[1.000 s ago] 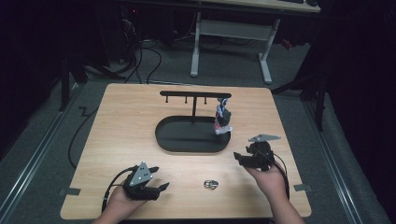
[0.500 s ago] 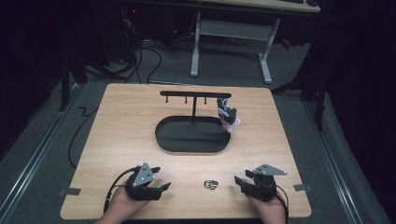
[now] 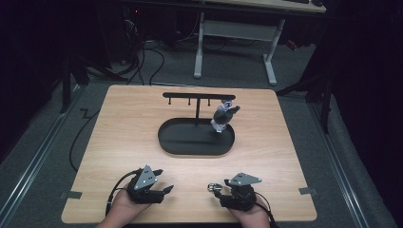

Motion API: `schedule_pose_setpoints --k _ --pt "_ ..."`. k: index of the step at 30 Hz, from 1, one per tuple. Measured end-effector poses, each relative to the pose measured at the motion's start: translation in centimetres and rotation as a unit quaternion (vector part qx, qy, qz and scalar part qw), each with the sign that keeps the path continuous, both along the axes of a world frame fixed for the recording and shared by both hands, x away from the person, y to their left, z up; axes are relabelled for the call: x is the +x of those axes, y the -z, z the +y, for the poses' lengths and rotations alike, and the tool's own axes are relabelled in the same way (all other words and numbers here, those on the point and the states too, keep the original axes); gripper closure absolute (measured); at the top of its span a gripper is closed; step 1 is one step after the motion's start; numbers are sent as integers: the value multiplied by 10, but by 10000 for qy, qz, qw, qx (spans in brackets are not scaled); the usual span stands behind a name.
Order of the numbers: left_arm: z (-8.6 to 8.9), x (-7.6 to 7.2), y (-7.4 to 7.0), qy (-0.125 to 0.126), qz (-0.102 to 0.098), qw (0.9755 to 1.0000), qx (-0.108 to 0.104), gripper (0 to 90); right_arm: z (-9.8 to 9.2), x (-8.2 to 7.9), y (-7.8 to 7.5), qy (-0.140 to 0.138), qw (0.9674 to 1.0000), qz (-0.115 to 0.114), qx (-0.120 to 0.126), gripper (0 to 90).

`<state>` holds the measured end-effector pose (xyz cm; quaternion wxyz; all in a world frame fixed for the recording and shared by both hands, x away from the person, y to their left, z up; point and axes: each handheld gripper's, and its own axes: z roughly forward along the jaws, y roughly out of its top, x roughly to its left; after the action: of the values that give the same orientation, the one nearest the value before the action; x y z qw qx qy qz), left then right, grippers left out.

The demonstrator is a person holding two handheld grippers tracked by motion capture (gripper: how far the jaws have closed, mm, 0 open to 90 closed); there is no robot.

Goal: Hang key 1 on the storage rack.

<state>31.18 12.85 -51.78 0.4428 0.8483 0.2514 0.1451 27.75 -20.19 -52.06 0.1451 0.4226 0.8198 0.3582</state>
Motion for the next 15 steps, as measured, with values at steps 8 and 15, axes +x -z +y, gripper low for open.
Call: schedule_pose_setpoints --k 8,15 --pt "2 0 -1 14 -19 10000 7 317 7 3 5 191 9989 -124 -406 385" --pt "0 1 -1 26 0 10000 26 317 -18 7 2 589 9981 -119 -161 504"
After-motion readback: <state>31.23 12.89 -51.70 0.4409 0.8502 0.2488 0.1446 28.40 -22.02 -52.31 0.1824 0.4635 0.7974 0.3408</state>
